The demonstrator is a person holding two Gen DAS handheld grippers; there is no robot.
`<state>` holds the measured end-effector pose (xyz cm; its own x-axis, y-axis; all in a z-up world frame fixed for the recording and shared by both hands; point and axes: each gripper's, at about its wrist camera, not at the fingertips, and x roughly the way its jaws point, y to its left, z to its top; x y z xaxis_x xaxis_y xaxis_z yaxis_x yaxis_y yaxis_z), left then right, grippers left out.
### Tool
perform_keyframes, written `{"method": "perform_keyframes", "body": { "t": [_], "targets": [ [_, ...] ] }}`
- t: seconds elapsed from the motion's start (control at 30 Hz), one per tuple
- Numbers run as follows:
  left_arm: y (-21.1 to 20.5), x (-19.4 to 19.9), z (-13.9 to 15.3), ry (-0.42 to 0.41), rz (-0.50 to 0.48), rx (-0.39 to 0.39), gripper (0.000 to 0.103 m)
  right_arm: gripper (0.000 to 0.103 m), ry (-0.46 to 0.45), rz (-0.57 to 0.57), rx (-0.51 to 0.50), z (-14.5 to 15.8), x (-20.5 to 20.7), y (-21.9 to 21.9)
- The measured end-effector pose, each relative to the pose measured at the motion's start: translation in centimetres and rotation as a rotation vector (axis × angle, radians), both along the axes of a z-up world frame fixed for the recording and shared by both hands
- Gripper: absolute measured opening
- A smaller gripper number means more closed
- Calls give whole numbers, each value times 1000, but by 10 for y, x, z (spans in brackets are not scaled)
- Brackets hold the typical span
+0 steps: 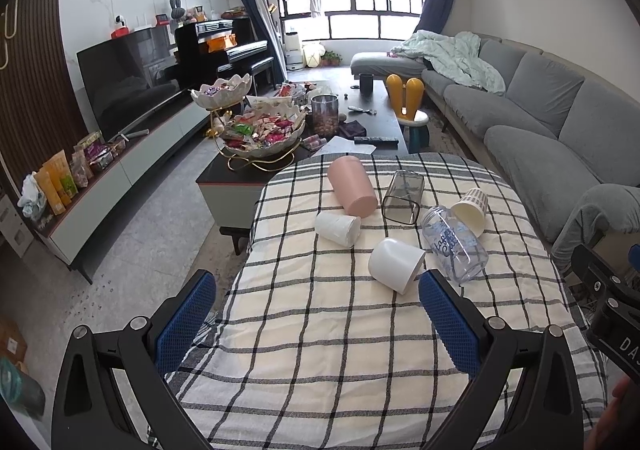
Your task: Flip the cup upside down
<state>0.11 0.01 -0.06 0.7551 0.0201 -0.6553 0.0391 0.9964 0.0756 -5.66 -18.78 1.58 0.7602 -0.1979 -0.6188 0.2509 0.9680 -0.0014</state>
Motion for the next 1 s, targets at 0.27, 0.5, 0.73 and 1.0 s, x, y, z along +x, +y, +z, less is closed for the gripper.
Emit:
{"method": "perform_keyframes", "body": {
  "t": [0.27, 0.5, 0.73, 1.0],
  "targets": [
    [0, 0, 0, -1, 1, 1, 103, 102, 4, -1, 3, 0, 0, 0],
    [0, 0, 1, -2, 2, -2, 103, 102, 3, 0, 4, 0, 0, 0],
    [0, 0, 2, -2, 3, -1, 103, 102, 4, -1, 4, 0, 0, 0],
    [0, 0, 2, -3, 2, -2, 103, 102, 5, 1, 6, -1, 3, -1]
  ]
}}
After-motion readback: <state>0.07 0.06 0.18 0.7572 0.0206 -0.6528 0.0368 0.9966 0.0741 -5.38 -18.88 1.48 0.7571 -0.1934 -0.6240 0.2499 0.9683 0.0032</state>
